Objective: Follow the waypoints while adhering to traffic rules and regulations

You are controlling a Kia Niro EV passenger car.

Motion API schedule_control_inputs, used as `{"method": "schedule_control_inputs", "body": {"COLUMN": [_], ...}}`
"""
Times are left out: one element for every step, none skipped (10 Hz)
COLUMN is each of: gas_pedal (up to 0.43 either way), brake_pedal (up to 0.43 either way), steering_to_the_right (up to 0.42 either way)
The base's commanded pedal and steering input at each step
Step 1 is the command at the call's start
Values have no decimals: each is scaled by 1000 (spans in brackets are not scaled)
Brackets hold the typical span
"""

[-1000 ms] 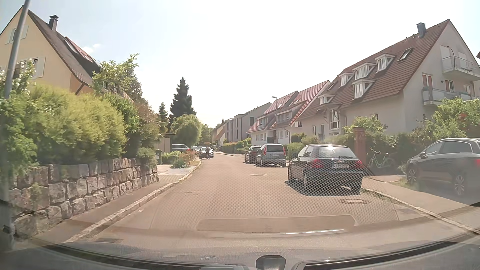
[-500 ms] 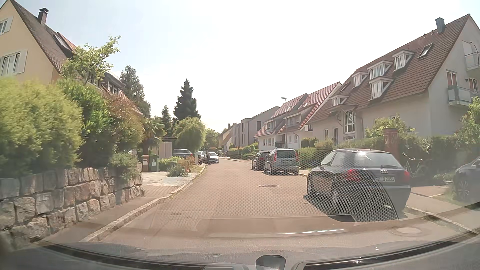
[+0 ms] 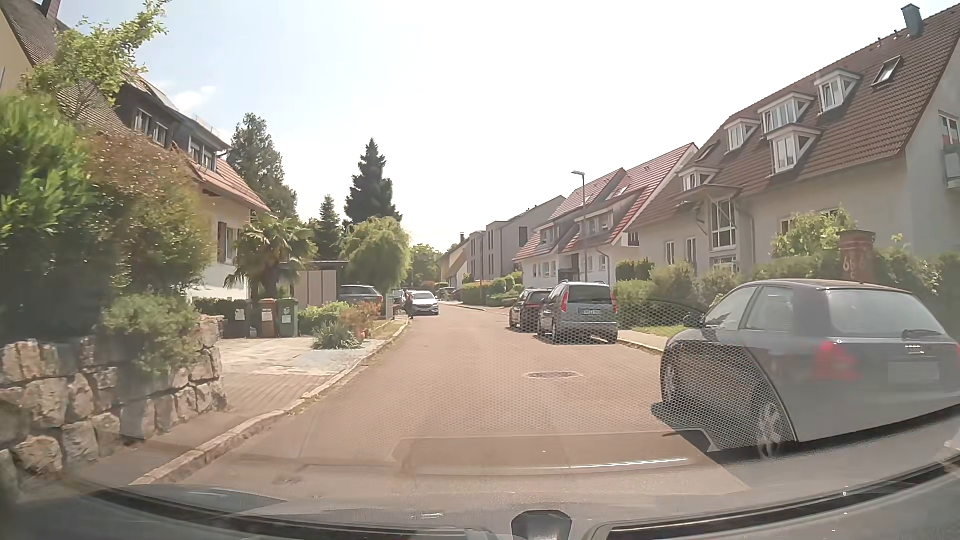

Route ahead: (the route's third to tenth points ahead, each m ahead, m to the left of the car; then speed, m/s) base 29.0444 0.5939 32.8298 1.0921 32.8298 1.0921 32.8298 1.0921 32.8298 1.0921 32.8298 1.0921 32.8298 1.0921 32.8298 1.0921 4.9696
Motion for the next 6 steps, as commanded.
{"method": "schedule_control_inputs", "body": {"gas_pedal": [28, 20, 20, 20, 20, 20], "brake_pedal": [0, 0, 0, 0, 0, 0], "steering_to_the_right": [-12, -10, -10, -10, -10, -10]}}
